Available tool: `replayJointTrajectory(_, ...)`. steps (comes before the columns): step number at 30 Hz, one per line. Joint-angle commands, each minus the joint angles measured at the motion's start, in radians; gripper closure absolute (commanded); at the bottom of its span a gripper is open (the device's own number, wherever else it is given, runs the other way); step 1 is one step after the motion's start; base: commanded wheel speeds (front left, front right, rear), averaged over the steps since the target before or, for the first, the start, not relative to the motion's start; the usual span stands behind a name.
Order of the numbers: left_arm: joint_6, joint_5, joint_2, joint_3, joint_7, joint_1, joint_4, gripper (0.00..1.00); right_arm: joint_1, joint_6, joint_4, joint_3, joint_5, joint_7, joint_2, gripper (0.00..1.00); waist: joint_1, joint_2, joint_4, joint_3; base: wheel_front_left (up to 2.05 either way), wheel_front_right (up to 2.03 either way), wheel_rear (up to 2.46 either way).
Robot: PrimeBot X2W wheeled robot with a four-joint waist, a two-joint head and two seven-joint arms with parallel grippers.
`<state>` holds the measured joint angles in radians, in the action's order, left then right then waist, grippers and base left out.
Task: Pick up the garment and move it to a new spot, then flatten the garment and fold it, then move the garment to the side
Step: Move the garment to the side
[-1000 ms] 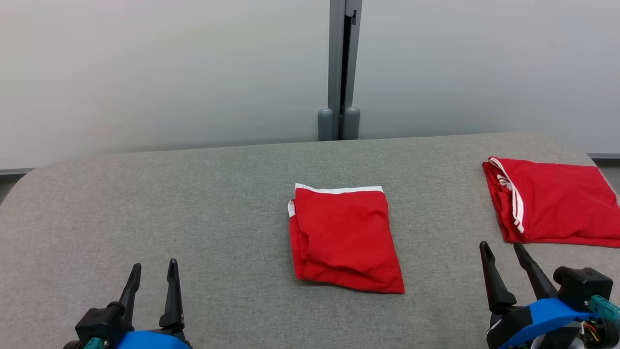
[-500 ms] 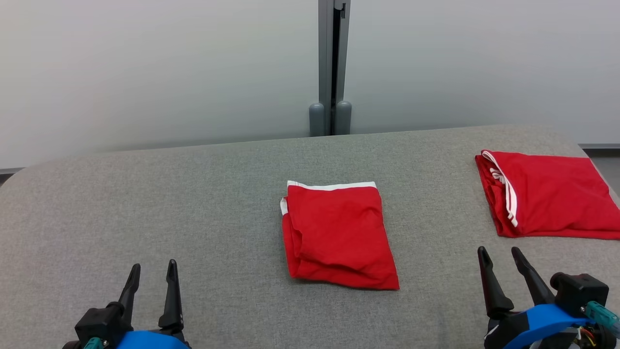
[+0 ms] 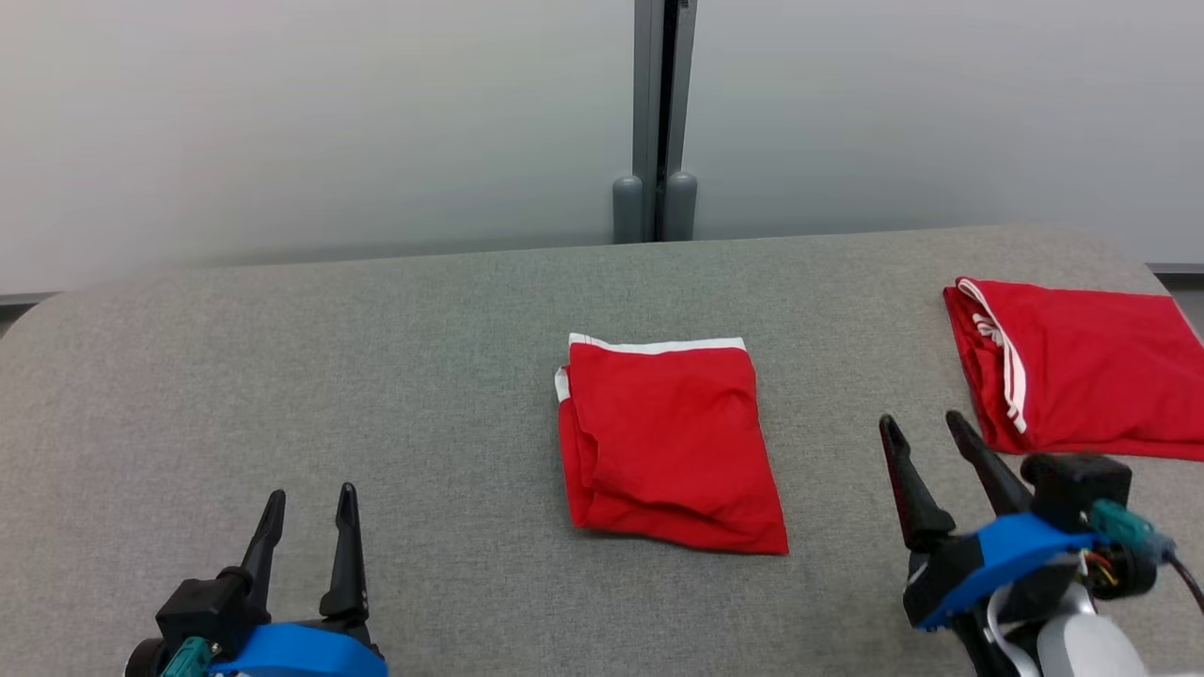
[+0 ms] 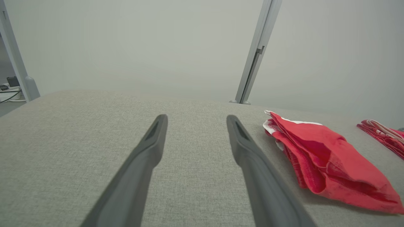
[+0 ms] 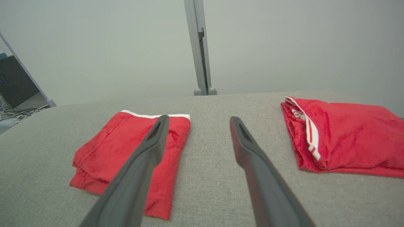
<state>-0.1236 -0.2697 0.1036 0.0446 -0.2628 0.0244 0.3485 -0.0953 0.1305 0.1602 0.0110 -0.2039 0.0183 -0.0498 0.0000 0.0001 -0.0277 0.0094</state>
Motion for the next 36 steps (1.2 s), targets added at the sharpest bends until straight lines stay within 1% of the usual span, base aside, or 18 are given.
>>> replayJointTrajectory(1,0.001,0.008,0.001,0.002,-0.002,0.020,-0.005,0.00,-0.030,0.000,0.003,-0.004,0.000,0.019,-0.002,0.00,0.0000,-0.0001,0.007,0.011,0.00,0.00,0.00)
replayJointTrajectory(5,-0.002,0.003,-0.002,0.021,-0.002,0.053,-0.019,0.00,-0.131,0.000,0.058,-0.006,-0.009,0.143,-0.005,0.00,0.0000,-0.0001,0.033,0.048,0.00,0.00,0.00)
replayJointTrajectory(8,-0.003,0.009,0.003,0.035,-0.002,0.083,-0.027,0.00,-0.204,0.000,0.142,0.000,-0.042,0.259,-0.004,0.00,0.0000,-0.0001,0.053,0.078,0.00,0.00,0.00)
replayJointTrajectory(13,-0.006,0.010,0.005,0.065,-0.002,0.135,-0.032,0.00,-0.312,0.000,0.288,0.006,-0.075,0.359,-0.002,0.00,0.0000,-0.0001,0.089,0.131,0.00,0.00,0.00)
replayJointTrajectory(16,-0.007,0.012,0.005,0.081,-0.002,0.161,-0.030,0.00,-0.362,0.000,0.381,0.003,-0.100,0.368,-0.002,0.00,0.0000,-0.0001,0.106,0.156,0.00,0.00,0.00)
replayJointTrajectory(22,-0.008,0.012,-0.001,0.095,-0.002,0.187,-0.022,0.00,-0.428,0.000,0.558,-0.025,-0.150,0.306,-0.002,0.00,0.0000,-0.0001,0.120,0.177,0.00,0.00,0.00)
replayJointTrajectory(26,-0.008,0.013,-0.004,0.107,-0.002,0.192,-0.017,0.00,-0.462,0.000,0.666,-0.064,-0.163,0.288,-0.001,0.00,0.0000,-0.0001,0.125,0.179,0.00,0.00,0.00)
replayJointTrajectory(28,-0.008,0.013,-0.005,0.109,-0.002,0.192,-0.016,0.00,-0.476,0.000,0.704,-0.096,-0.189,0.287,-0.001,0.00,0.0000,-0.0001,0.124,0.179,0.00,0.00,0.00)
replayJointTrajectory(29,-0.008,0.013,-0.005,0.109,-0.002,0.192,-0.017,0.00,-0.483,0.000,0.718,-0.116,-0.199,0.287,0.001,0.04,0.0000,-0.0001,0.123,0.179,0.00,0.00,0.00)
replayJointTrajectory(31,-0.008,0.013,-0.006,0.108,-0.002,0.191,-0.020,0.00,-0.495,0.000,0.739,-0.151,-0.211,0.276,0.002,0.83,0.0000,-0.0001,0.120,0.180,0.00,0.00,0.00)
replayJointTrajectory(32,-0.008,0.013,-0.007,0.106,-0.002,0.189,-0.022,0.00,-0.502,0.000,0.746,-0.171,-0.208,0.271,0.002,1.00,0.0000,-0.0001,0.117,0.181,0.00,0.00,0.00)
replayJointTrajectory(36,-0.008,0.011,-0.004,0.091,-0.002,0.175,-0.028,0.00,-0.549,0.000,0.756,-0.227,-0.157,0.258,-0.002,1.00,0.0000,-0.0001,0.100,0.180,0.00,0.00,0.00)
